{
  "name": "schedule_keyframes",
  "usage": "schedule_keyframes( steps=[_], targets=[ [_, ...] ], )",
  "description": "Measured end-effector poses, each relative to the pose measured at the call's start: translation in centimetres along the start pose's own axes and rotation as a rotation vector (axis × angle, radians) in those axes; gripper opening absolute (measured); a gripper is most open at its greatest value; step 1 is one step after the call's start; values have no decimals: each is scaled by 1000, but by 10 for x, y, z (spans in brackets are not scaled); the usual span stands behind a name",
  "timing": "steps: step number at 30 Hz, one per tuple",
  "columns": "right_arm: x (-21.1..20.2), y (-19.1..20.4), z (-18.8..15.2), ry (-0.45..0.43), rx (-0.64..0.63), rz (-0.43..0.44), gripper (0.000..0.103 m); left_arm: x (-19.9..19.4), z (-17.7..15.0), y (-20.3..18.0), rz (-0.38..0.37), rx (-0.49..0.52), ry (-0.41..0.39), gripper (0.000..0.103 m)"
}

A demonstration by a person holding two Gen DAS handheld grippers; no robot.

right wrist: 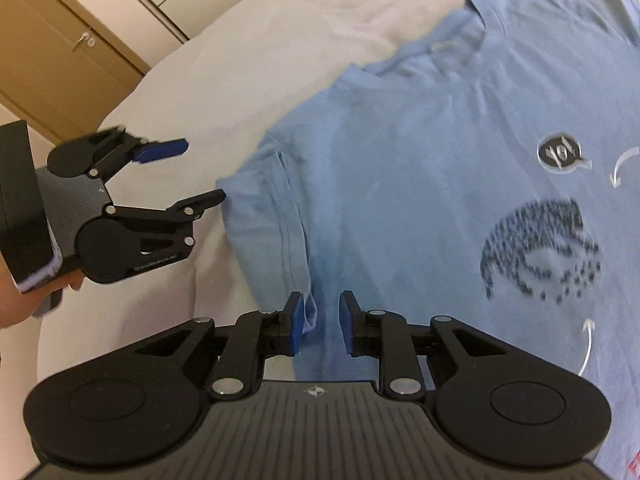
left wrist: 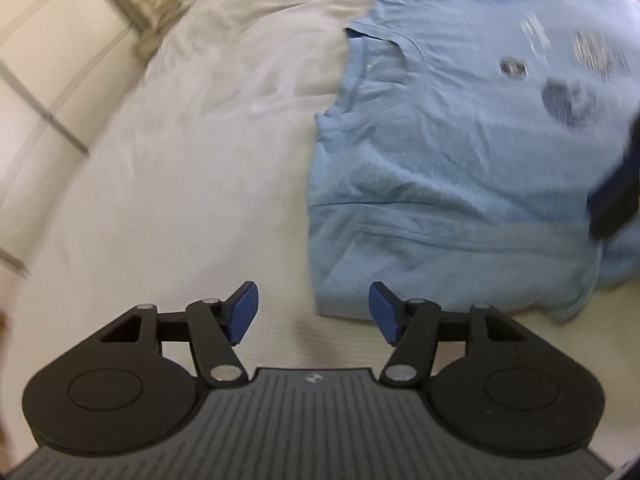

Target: Fold clothes

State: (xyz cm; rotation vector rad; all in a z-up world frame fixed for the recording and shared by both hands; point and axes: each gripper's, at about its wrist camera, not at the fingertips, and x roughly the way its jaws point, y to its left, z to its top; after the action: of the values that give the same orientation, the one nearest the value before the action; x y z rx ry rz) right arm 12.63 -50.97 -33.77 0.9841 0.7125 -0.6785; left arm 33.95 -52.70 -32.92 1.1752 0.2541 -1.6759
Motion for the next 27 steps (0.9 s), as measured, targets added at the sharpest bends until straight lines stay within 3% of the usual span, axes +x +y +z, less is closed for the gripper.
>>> schedule_keyframes(
  steps=[8, 11, 14, 16, 18, 23, 27],
  targets=[
    [10, 4, -4, 40, -12, 49, 32, 31, -6, 50, -243, -485, 121, 51],
    [15, 4, -4, 55, 9, 65, 34, 37, -10, 60, -280, -592, 134, 44],
    [21, -1, -2, 66, 74, 83, 34, 32, -11, 62, -236, -571, 111, 42],
    [25, -4, 1, 77, 106, 92, 30, 22, -5, 57, -188, -449, 81, 42],
    [24, -5, 3, 86, 109, 91, 9, 14, 0, 51, -166, -330, 53, 43],
    [13, 4, 7, 66, 11, 67, 6, 16, 11, 45, -298, -191, 52, 44],
    [10, 10, 4, 67, -38, 72, 6, 33, 15, 44, -365, -195, 96, 43]
  ],
)
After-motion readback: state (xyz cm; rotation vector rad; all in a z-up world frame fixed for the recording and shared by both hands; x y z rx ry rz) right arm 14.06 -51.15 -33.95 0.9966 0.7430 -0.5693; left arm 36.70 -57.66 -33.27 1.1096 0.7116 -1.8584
